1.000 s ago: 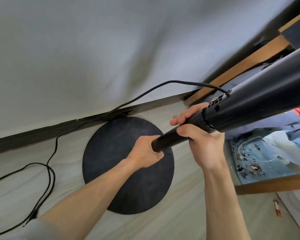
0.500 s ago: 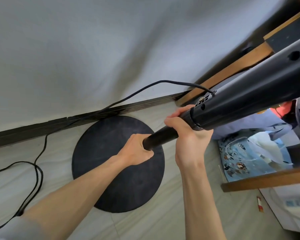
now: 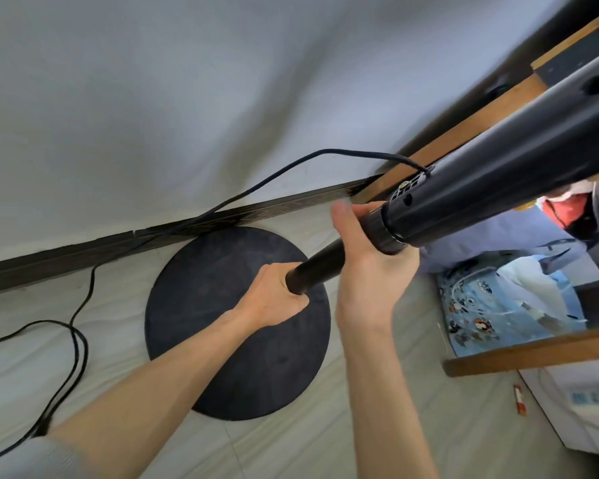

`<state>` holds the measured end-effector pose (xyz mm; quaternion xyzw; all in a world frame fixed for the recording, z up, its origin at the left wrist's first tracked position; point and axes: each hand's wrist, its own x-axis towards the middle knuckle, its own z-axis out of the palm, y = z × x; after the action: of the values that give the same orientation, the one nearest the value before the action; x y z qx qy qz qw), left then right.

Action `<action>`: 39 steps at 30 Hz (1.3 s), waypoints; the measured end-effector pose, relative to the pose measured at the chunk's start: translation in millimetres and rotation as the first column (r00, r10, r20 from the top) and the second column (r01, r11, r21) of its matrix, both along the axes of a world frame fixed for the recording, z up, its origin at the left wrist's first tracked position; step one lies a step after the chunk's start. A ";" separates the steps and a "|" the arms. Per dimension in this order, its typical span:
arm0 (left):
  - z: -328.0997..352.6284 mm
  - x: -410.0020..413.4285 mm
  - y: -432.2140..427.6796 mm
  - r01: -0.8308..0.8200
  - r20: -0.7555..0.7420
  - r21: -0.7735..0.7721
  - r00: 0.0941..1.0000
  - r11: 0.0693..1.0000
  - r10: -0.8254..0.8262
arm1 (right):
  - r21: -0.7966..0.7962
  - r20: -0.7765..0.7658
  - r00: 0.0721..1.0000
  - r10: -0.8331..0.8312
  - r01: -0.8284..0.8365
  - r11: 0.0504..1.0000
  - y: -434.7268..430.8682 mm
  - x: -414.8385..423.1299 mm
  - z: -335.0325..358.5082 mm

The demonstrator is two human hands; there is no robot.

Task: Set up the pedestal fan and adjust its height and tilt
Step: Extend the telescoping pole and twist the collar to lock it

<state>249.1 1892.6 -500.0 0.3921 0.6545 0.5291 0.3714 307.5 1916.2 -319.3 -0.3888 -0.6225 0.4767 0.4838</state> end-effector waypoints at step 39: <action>88.3 -4.7 -8.1 0.026 -0.172 -0.153 0.984 0.988 -0.053 | -0.162 0.103 0.877 0.470 -0.451 0.878 23.8 32.3 31.5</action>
<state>244.4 1884.5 -411.7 0.4212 0.7146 0.4343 0.3512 339.8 1940.0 -287.8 -0.2928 -0.6963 0.5902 0.2848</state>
